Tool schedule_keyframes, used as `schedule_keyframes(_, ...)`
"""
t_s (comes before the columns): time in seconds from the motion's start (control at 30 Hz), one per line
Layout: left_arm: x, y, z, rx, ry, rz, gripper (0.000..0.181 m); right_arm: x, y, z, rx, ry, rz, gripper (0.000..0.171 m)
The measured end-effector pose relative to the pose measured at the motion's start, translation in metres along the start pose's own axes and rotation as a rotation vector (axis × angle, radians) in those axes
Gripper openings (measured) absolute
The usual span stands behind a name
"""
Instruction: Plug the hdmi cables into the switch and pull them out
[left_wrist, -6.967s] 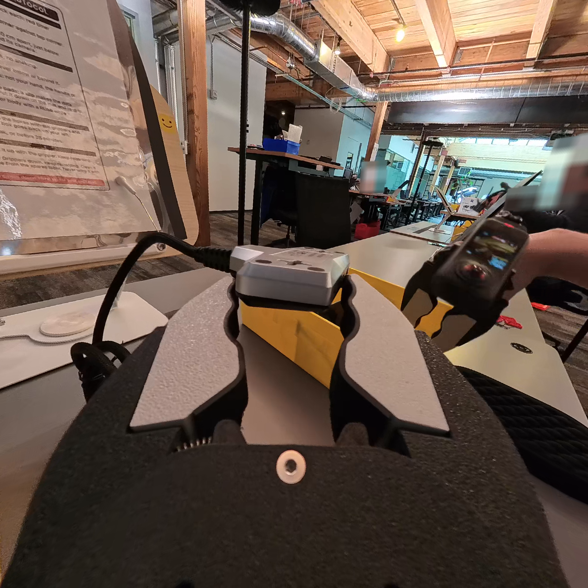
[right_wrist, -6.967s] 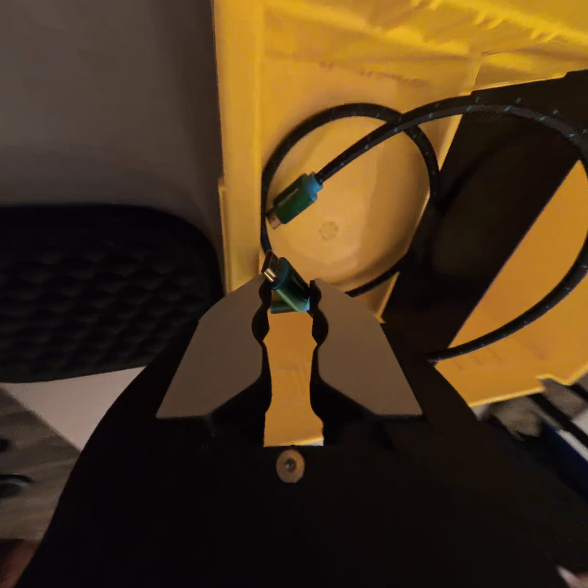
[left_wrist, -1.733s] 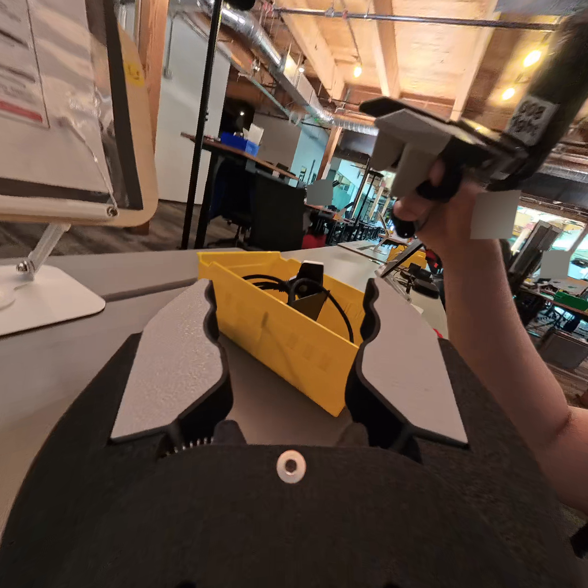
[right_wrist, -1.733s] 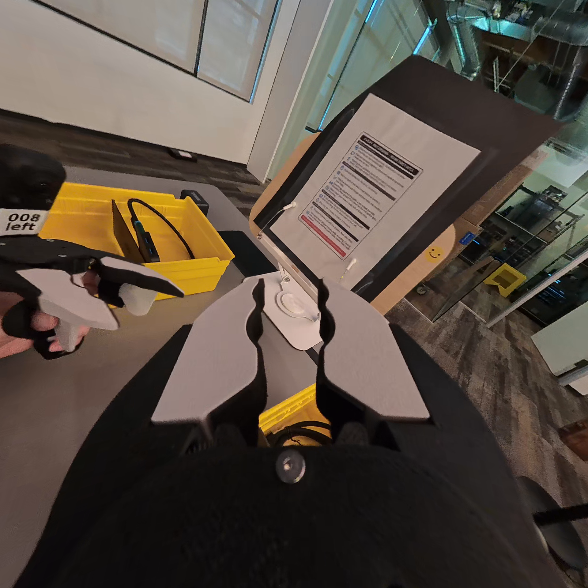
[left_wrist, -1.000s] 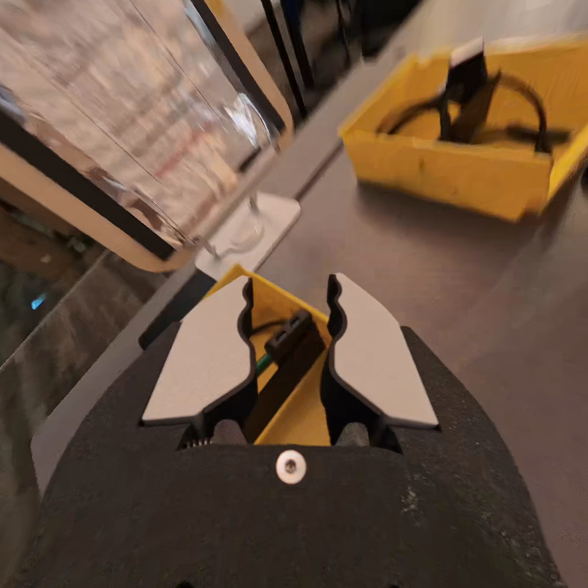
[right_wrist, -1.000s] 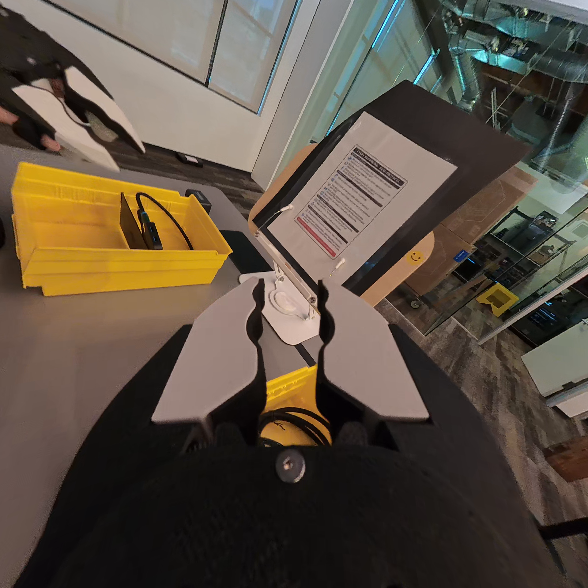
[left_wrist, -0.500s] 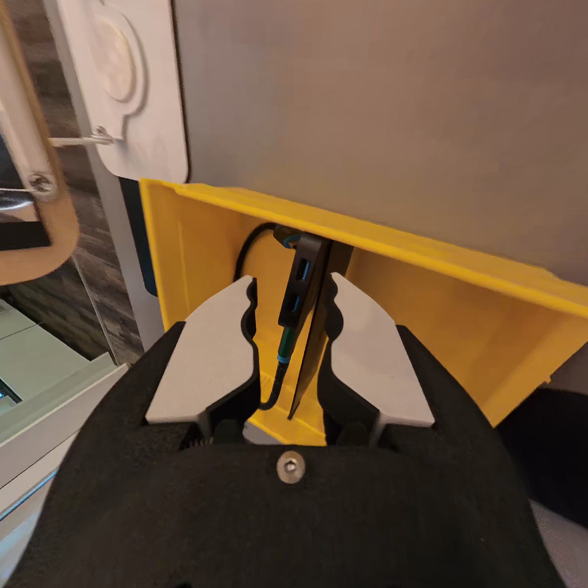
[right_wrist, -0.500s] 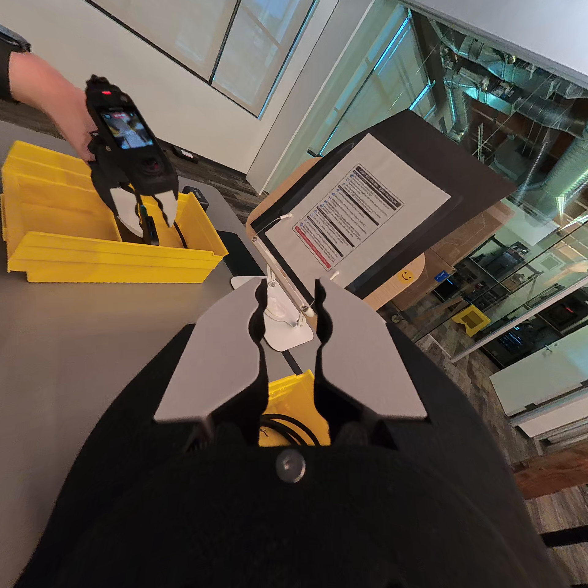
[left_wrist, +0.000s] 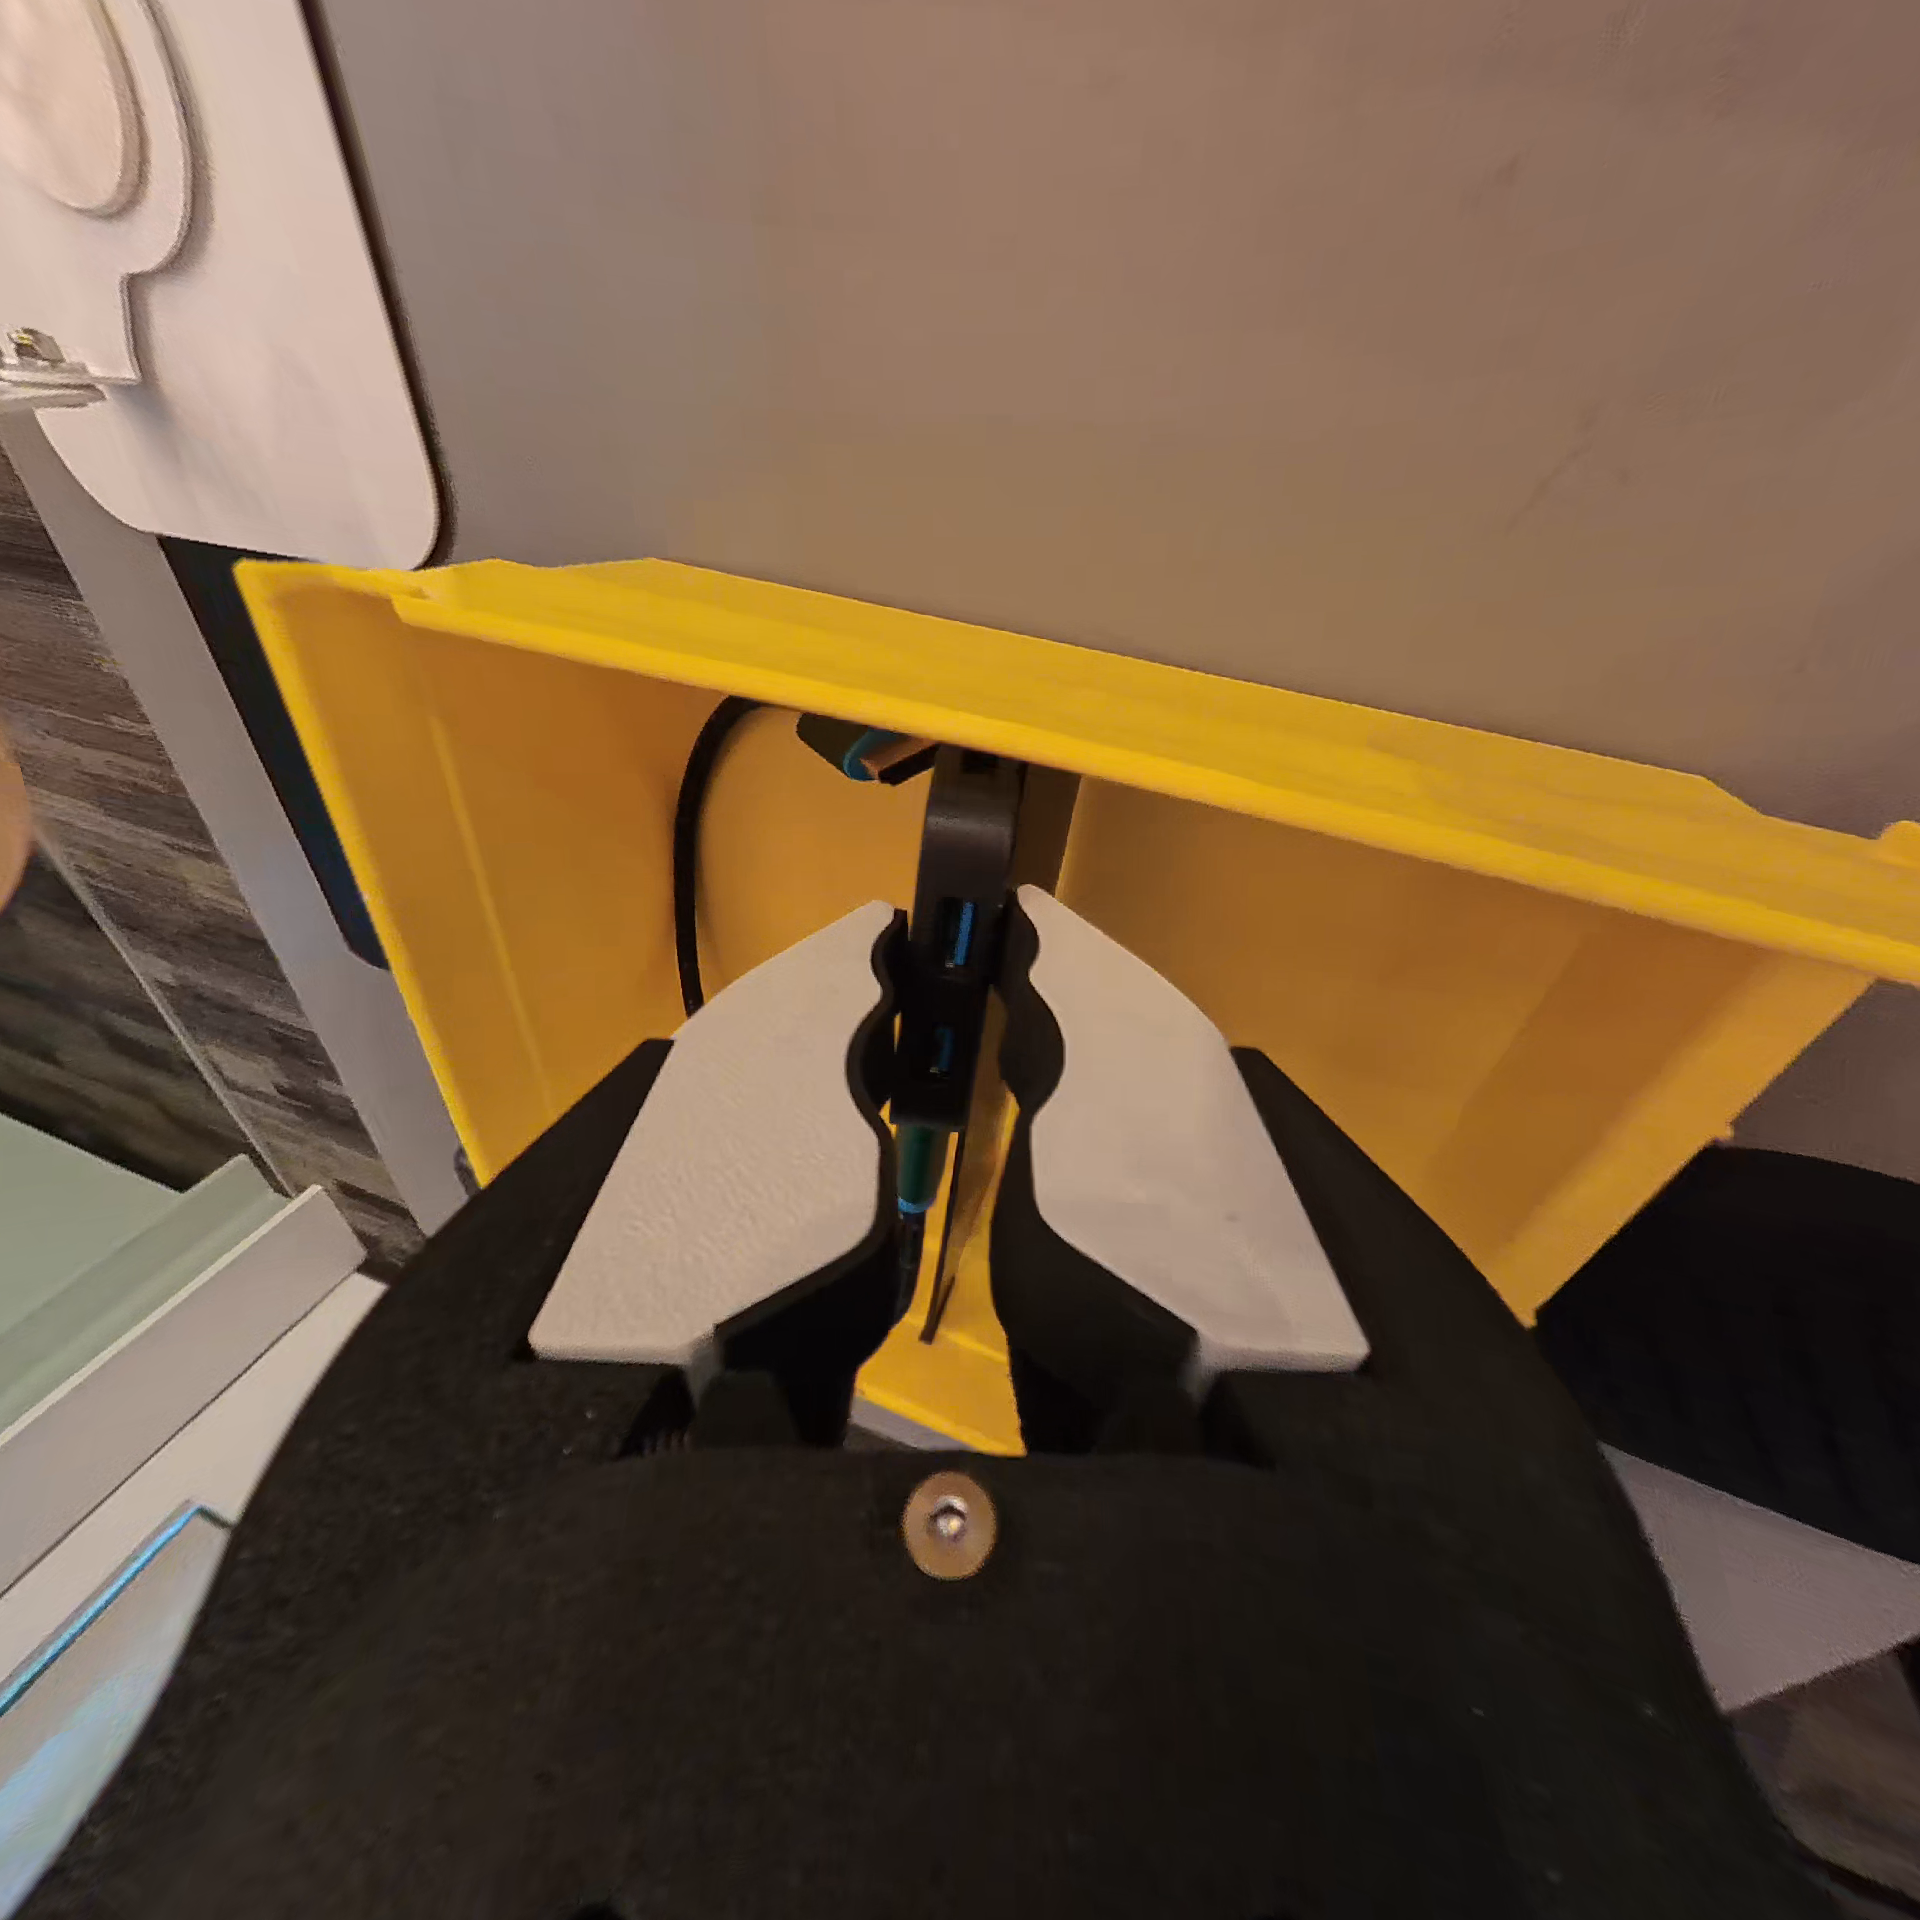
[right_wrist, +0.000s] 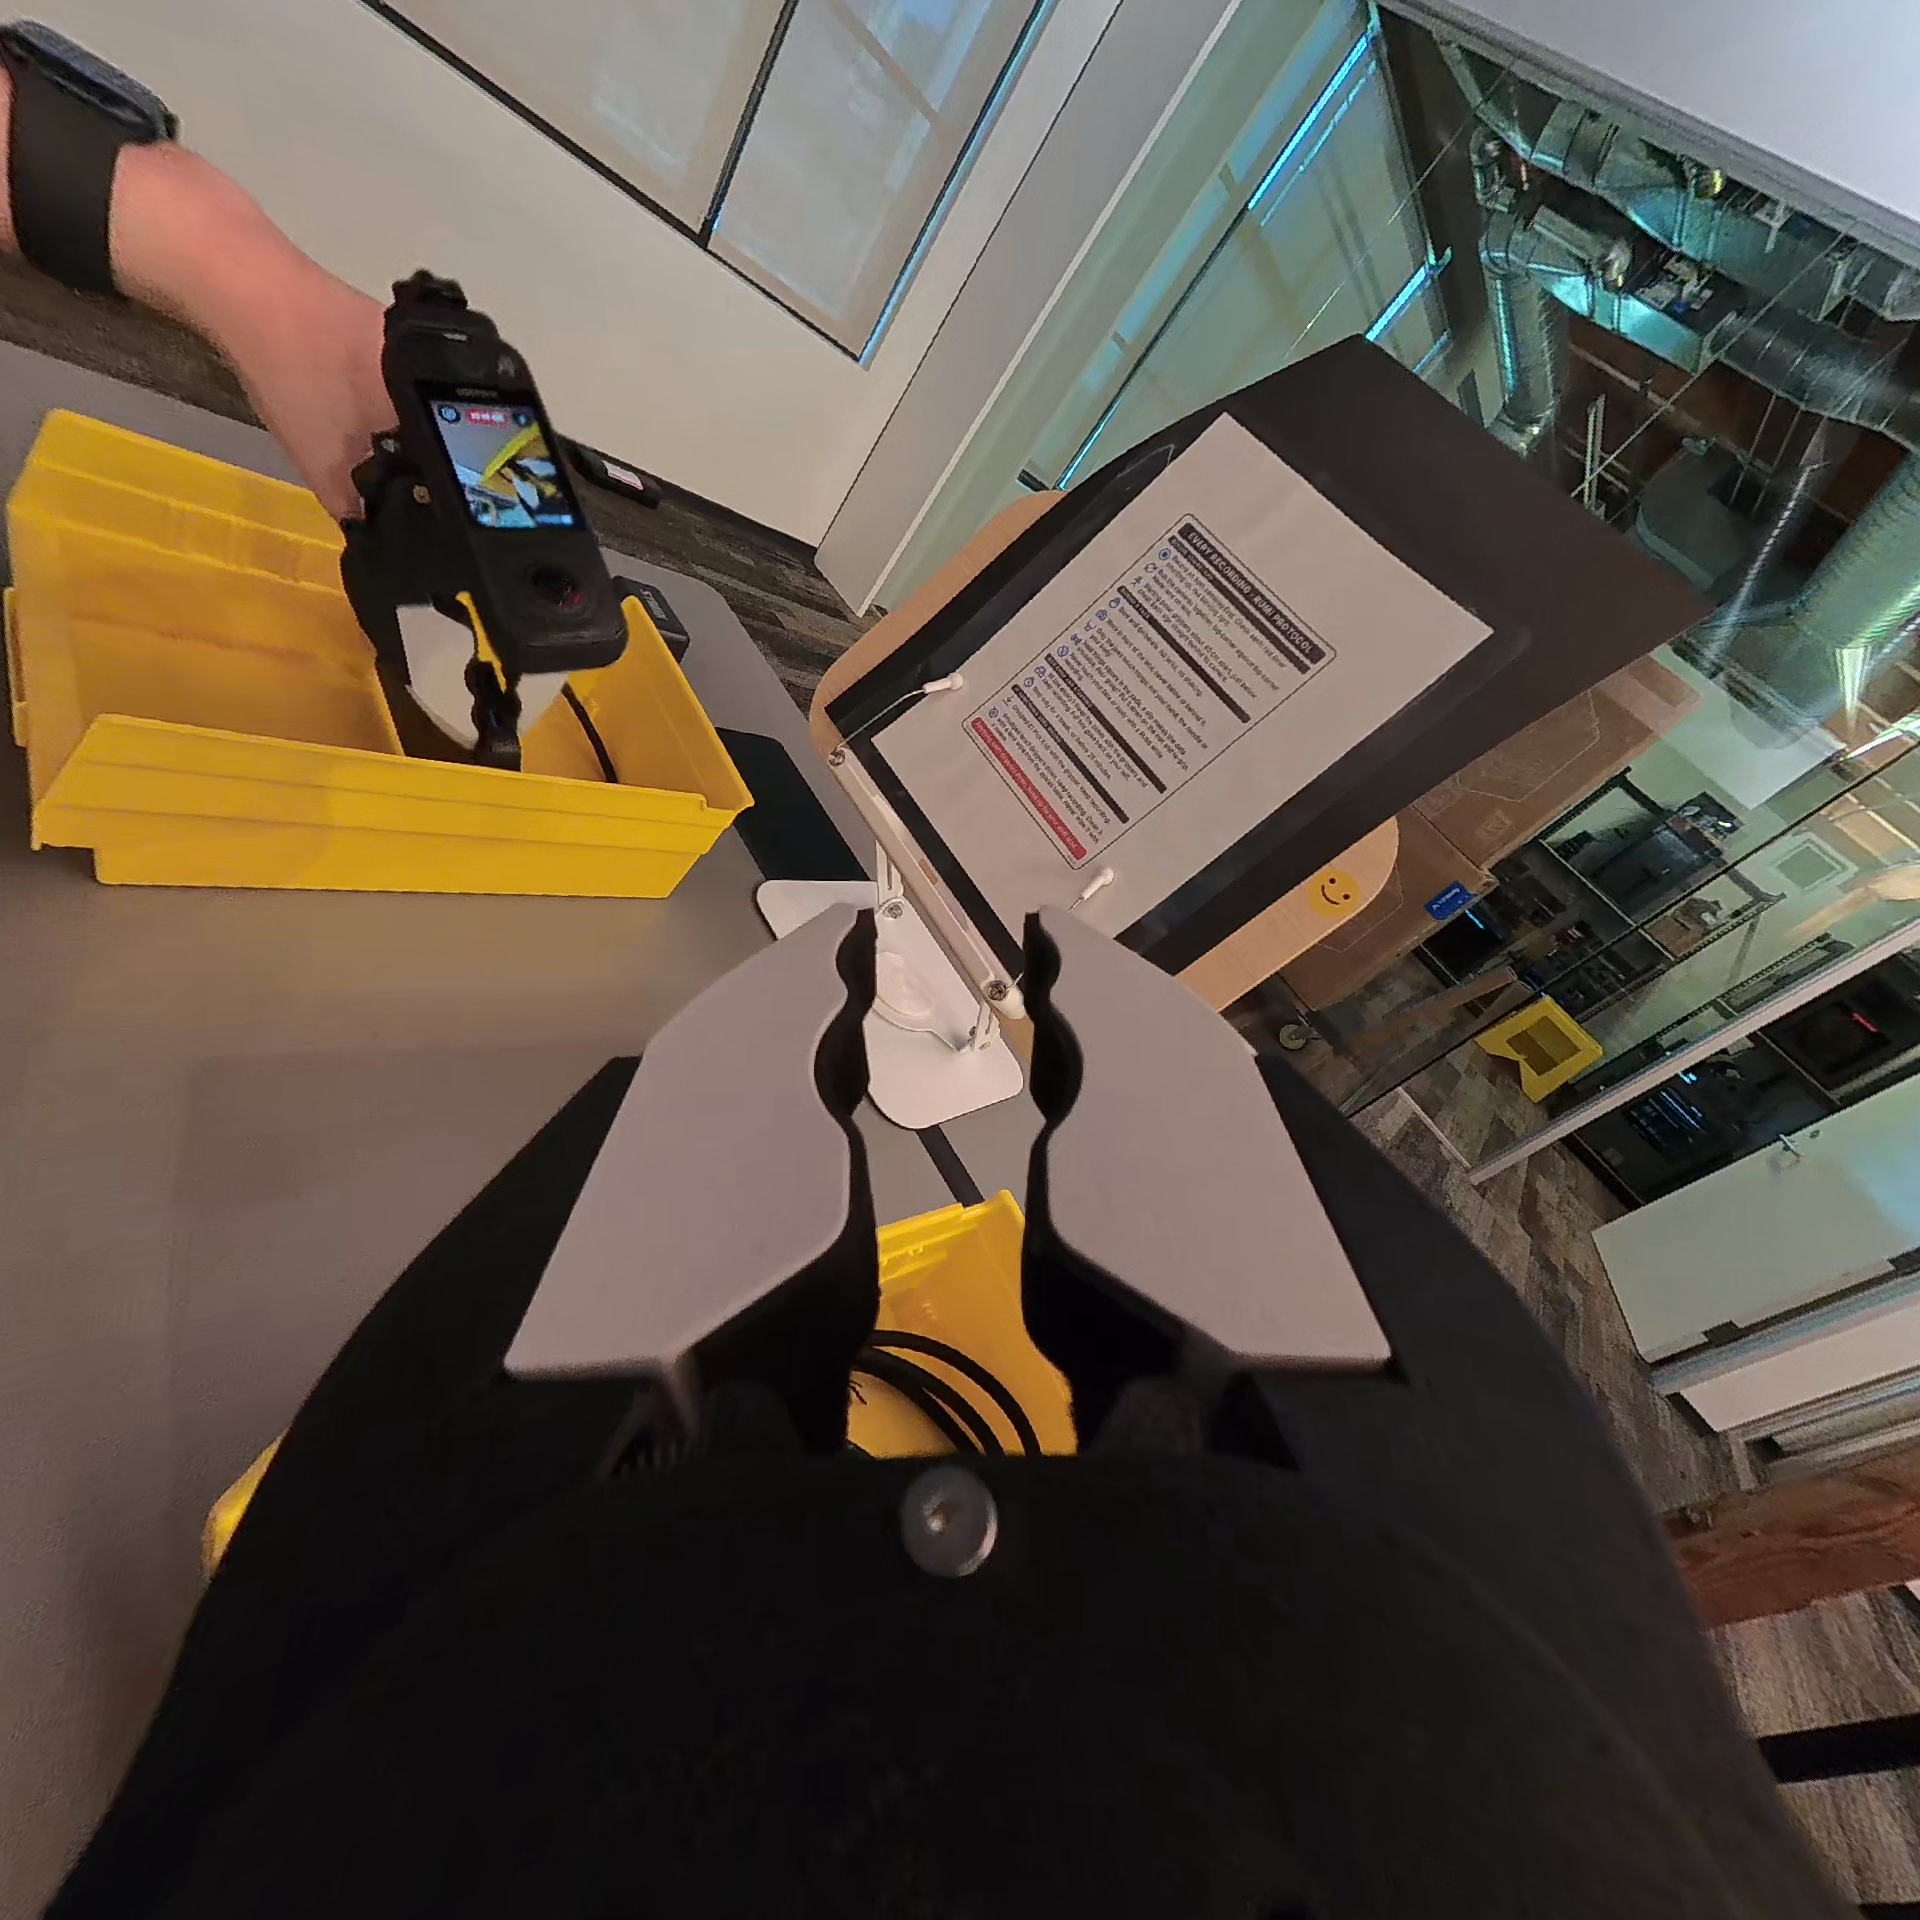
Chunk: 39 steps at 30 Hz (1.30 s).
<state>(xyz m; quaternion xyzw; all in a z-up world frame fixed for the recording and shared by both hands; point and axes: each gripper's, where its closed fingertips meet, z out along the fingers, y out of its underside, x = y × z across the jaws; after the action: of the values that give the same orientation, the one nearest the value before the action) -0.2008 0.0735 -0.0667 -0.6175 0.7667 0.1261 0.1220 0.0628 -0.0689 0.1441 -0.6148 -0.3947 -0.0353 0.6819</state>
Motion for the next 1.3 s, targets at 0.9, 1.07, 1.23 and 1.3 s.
schedule_keyframes(0.9, -0.022, -0.104, -0.275, 1.340, -0.023, -0.788, 0.013, -0.099, -0.071, 0.093, 0.294, -0.022, 0.305, 0.030)
schedule_keyframes(1.07, -0.002, -0.128, -0.276, 1.481, 0.047, -0.758, 0.013, -0.102, -0.060, 0.102, 0.299, -0.136, 0.662, 0.040)
schedule_keyframes(1.23, 0.009, -0.134, -0.277, 1.584, 0.178, -0.747, 0.013, -0.088, -0.080, 0.081, 0.604, -0.318, 0.863, 0.038)
schedule_keyframes(1.3, 0.013, -0.134, -0.277, 1.620, 0.196, -0.730, 0.014, -0.084, -0.082, 0.076, 0.655, -0.372, 0.917, 0.034)
